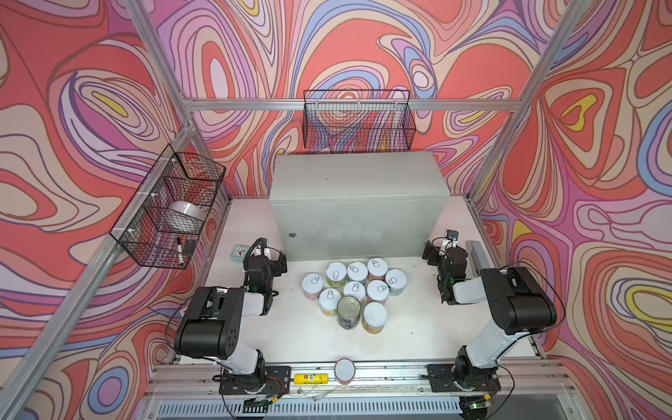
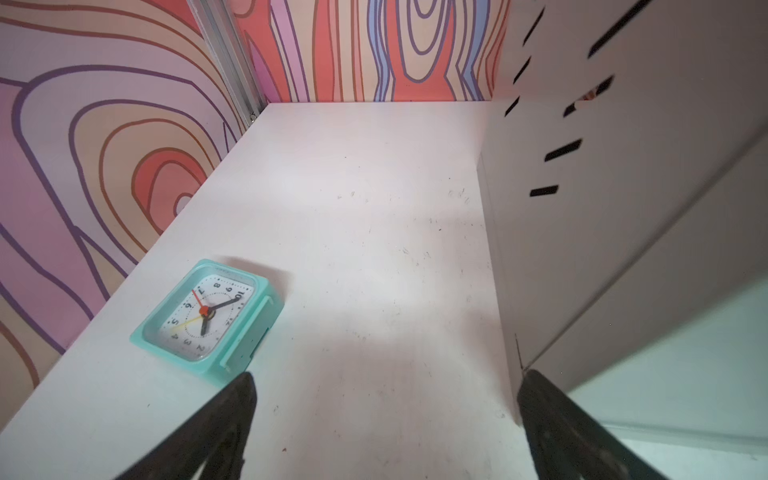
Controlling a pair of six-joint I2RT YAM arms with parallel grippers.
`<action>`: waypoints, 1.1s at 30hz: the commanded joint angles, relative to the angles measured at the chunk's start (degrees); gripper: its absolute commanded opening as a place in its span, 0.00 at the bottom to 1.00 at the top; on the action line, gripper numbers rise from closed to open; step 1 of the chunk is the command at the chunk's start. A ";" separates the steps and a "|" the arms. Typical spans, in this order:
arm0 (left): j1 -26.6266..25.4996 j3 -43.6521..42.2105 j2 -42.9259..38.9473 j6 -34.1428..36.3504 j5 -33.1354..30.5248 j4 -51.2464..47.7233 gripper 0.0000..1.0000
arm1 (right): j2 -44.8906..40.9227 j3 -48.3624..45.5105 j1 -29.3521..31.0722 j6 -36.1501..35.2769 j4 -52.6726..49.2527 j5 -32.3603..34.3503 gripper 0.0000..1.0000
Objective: Place and organize the canned foods onto the counter
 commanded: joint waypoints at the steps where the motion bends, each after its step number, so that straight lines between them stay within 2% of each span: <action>1: 0.33 0.22 -0.45 -0.06 0.35 -0.03 1.00 | 0.06 -0.13 0.02 -0.06 0.73 -0.54 0.98; 33: 0.44 0.47 -0.51 0.07 0.45 -0.37 1.00 | 0.11 0.04 0.02 -0.06 0.29 -0.57 0.98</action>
